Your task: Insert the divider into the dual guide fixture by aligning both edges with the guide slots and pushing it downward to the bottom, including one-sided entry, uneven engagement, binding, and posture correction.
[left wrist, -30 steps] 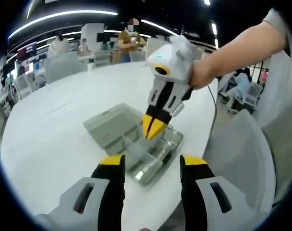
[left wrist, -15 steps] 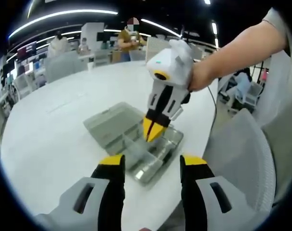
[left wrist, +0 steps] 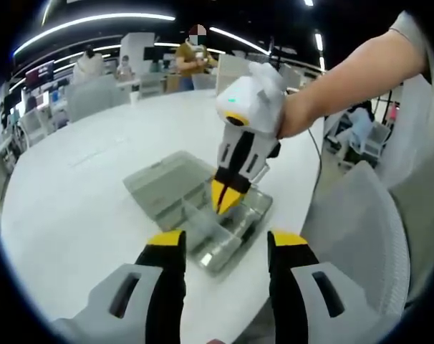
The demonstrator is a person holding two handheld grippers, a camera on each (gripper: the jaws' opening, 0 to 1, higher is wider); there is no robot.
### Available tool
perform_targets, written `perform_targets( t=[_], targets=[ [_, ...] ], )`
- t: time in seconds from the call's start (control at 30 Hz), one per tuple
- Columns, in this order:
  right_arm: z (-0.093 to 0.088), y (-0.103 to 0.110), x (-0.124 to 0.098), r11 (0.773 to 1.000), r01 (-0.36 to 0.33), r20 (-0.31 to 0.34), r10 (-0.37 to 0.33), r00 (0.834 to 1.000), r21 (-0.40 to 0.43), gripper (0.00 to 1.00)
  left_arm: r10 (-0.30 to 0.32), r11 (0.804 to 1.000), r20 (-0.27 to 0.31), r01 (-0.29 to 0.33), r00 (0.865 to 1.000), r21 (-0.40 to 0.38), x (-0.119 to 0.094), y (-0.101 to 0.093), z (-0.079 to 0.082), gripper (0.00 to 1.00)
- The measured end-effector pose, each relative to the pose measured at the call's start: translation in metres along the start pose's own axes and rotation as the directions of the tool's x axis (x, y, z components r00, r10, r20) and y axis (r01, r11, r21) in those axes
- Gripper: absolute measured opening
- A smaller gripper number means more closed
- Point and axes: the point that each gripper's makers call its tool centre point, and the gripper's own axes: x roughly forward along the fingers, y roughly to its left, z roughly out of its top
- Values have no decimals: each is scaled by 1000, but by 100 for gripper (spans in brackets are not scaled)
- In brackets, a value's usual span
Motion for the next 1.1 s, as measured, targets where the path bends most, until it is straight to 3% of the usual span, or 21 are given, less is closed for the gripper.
perform_targets(
  t=[1.1],
  targets=[
    [-5, 0, 5, 999, 1, -100, -5, 995, -44, 0, 1, 1000, 3, -1, 1000, 3, 1, -2, 1, 43]
  ],
)
